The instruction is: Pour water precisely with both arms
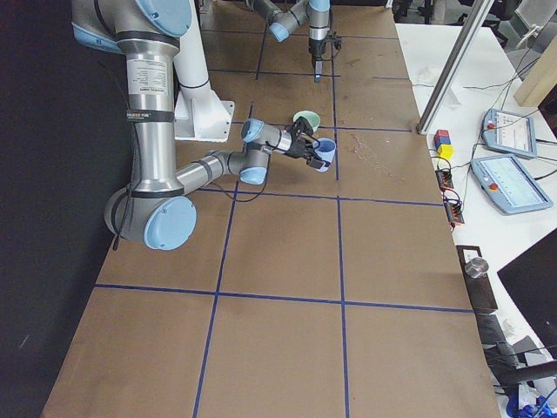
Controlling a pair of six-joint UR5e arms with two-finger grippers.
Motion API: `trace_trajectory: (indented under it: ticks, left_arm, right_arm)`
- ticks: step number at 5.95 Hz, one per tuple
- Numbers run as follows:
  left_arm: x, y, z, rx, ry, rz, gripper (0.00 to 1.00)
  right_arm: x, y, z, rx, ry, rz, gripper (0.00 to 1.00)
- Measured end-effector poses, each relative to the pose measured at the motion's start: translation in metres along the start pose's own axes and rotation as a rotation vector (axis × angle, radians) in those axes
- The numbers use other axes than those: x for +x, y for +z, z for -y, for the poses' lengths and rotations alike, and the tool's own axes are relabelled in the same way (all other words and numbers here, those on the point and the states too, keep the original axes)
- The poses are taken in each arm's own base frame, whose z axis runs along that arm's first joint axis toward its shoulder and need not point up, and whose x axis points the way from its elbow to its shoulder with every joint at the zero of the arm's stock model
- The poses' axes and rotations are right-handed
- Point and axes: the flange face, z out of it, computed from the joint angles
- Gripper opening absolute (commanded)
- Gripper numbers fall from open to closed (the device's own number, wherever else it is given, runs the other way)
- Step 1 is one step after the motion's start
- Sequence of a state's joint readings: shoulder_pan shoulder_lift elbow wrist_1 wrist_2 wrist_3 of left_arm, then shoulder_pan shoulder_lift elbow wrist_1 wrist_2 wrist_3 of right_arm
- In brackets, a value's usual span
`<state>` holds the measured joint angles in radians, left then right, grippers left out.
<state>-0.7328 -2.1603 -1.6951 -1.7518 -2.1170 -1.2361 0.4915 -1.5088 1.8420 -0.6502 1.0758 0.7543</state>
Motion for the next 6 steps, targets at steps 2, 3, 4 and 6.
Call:
trace_trajectory:
  ticks: [2, 3, 4, 6]
  left_arm:
    - [0.0, -0.002, -0.001, -0.001, 0.001, -0.003, 1.0]
    - [0.0, -0.001, -0.002, -0.002, 0.001, -0.003, 1.0]
    - [0.0, -0.001, -0.002, -0.003, 0.002, -0.003, 1.0]
    - [0.001, -0.002, -0.002, -0.004, 0.002, -0.005, 1.0]
  right_arm:
    - [-0.082, 0.007, 0.035, -0.036, -0.075, -0.076, 0.0]
    - [-0.14, 0.013, 0.037, -0.049, -0.156, -0.145, 0.0]
    - [-0.185, 0.02, 0.034, -0.053, -0.228, -0.202, 0.0]
    - [-0.22, 0.024, 0.018, -0.046, -0.301, -0.248, 0.0]
